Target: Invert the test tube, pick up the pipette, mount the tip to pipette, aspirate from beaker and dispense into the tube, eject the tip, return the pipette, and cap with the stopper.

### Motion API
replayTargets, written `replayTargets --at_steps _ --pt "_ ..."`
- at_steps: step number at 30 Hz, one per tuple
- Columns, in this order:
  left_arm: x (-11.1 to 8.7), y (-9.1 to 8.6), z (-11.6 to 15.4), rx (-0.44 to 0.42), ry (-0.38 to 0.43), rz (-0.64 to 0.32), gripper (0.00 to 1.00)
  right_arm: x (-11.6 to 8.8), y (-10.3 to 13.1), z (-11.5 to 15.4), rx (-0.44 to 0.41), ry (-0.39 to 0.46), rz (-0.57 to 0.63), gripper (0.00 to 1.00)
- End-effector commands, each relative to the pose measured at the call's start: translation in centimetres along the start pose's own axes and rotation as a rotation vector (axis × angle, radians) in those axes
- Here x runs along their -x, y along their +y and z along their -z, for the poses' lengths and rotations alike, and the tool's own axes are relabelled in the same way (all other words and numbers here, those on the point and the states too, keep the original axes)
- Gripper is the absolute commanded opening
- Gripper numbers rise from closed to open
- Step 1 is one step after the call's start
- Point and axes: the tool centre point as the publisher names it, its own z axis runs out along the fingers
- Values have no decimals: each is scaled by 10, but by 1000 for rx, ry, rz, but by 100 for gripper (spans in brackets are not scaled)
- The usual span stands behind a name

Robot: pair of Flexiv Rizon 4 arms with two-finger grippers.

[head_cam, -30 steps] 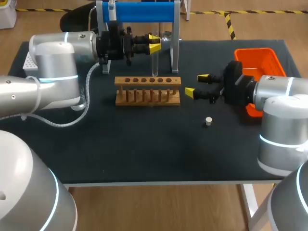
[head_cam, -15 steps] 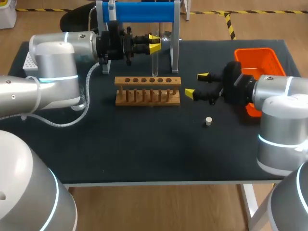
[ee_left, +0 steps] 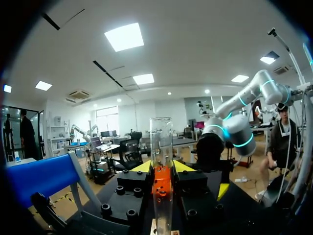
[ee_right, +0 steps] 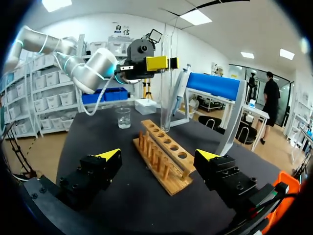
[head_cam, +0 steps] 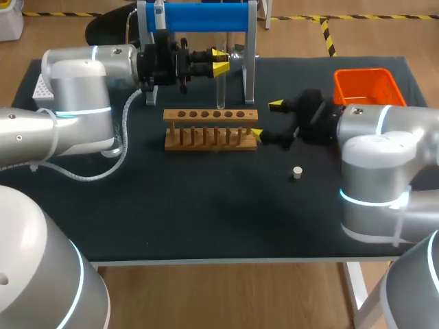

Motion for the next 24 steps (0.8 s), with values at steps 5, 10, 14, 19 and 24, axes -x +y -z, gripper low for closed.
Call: replayTargets --at_steps 5,10,14,19,24 --pt "1 0 0 -1 3 -1 0 -2 -2 -44 -20 -43 -1 100" --pt "1 0 0 -1 3 -1 0 -1 -10 -50 -34 -55 3 100" --pt "1 0 0 -1 3 -1 0 3 -18 -54 -44 -65 -2 100" --pt "1 0 0 -1 3 -1 0 5 -22 -57 -54 -71 -7 100" --pt "1 0 0 -1 3 -1 0 5 -26 -61 -59 -71 -9 100"
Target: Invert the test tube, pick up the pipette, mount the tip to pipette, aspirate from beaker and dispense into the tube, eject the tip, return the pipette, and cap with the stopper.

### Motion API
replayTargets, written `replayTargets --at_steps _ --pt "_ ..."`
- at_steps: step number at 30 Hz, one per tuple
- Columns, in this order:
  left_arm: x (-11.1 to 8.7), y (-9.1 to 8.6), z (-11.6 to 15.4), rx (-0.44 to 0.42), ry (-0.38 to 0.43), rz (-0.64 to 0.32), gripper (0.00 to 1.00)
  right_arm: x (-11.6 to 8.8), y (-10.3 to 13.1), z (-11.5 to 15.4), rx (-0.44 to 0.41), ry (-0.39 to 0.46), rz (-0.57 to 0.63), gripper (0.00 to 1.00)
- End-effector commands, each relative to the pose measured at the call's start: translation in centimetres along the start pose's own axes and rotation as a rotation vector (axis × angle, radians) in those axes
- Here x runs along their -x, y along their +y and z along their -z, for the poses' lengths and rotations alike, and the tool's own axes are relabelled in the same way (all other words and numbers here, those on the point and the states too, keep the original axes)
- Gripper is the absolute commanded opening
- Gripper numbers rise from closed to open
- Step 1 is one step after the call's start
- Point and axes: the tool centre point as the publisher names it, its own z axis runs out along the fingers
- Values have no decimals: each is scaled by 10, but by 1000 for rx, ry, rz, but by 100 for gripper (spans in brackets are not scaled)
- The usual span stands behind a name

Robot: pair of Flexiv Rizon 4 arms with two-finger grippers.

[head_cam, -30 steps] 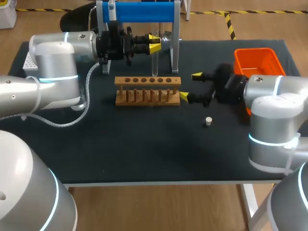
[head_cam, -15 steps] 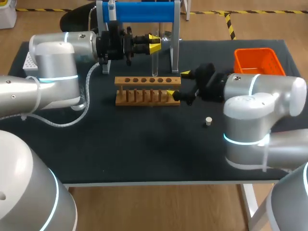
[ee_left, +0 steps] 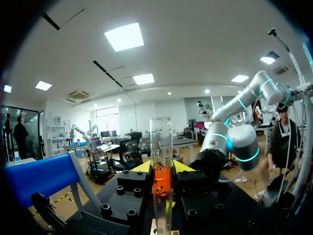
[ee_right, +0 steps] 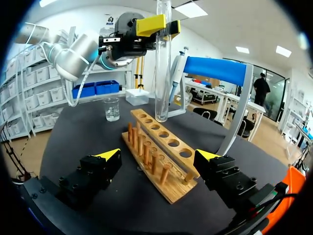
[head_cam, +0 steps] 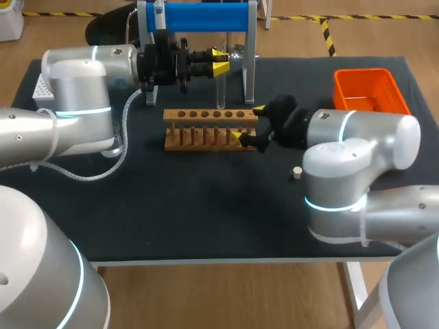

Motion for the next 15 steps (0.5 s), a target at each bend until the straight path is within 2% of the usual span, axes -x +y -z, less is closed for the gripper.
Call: replayTargets --at_steps 1,15 --pt "1 1 0 -1 3 0 0 -2 -2 -6 -4 -3 1 100" --pt "1 1 0 -1 3 0 0 -2 -3 -10 -4 -4 3 100"
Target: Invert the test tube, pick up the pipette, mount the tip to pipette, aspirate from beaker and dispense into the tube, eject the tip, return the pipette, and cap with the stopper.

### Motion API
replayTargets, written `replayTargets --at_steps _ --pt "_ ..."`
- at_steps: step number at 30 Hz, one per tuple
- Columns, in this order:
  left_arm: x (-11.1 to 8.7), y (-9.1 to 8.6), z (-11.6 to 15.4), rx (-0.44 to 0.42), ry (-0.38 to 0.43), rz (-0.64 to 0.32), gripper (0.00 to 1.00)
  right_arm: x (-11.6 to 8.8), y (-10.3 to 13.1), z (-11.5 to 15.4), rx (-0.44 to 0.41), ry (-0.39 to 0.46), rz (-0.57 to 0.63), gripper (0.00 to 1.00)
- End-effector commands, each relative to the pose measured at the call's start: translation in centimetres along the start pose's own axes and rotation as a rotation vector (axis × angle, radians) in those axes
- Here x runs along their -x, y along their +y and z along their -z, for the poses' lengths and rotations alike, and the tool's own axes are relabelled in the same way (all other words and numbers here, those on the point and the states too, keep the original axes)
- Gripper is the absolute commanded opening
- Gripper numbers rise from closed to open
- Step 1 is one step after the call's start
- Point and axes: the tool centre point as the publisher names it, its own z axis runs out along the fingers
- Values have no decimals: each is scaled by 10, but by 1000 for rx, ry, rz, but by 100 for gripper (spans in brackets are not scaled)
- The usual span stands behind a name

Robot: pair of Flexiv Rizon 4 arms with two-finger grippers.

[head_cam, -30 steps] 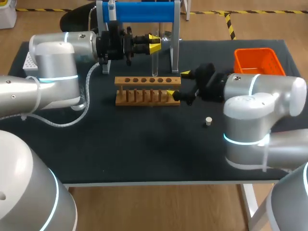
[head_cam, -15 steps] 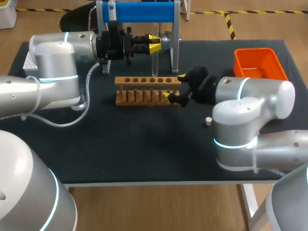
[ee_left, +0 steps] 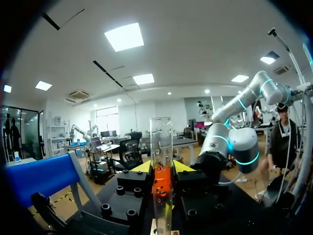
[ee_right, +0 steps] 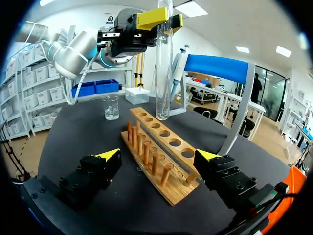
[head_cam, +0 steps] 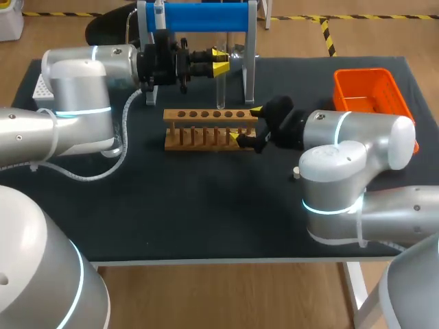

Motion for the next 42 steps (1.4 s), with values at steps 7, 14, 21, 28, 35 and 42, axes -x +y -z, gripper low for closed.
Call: replayTargets --at_steps 7,14,21,28,35,42 --pt "1 1 0 -1 3 0 0 -2 -1 0 11 -12 21 100" --pt "1 1 0 -1 3 0 0 -2 -1 0 11 -12 21 100" --pt "2 1 0 -1 3 -3 0 -2 -1 0 11 -12 21 100" --pt "3 3 -4 9 -37 23 0 -2 -1 0 11 -12 21 100" --pt "3 6 -6 18 -72 31 0 -2 -1 0 11 -12 21 100" --pt "3 12 -5 23 -94 36 0 -2 -1 0 11 -12 21 100"
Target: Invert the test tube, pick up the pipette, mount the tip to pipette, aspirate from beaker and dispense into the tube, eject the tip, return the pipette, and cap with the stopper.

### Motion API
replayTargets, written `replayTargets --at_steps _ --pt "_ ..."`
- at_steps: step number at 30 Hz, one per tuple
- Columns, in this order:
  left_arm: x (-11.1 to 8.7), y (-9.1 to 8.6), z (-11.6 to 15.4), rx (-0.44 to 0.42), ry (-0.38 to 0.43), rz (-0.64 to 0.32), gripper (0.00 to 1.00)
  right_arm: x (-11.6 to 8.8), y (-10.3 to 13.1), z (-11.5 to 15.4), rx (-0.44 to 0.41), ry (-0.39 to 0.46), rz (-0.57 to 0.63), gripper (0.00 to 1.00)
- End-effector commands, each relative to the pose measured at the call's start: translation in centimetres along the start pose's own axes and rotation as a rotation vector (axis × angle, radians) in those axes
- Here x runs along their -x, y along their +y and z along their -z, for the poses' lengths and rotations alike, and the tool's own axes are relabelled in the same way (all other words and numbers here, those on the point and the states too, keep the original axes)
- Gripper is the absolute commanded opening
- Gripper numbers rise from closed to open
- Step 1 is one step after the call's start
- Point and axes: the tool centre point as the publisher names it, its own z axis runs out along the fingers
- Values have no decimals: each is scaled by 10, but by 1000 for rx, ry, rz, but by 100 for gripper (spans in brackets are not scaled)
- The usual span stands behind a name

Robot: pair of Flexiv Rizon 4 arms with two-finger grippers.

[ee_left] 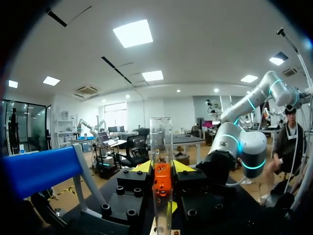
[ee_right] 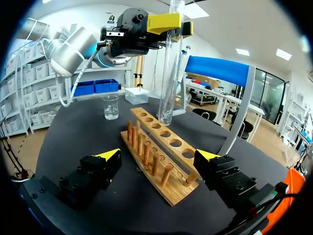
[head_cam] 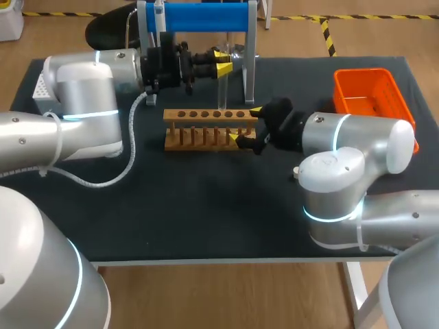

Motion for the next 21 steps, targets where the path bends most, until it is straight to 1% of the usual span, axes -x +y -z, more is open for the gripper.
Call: replayTargets --at_steps 1,11,21 --pt "-3 4 0 -3 -13 0 0 0 -1 0 3 1 0 100" --pt "0 15 4 -6 -23 5 0 0 -1 0 3 1 0 100" --pt "5 22 6 -13 -25 12 0 0 -1 0 3 1 0 100"
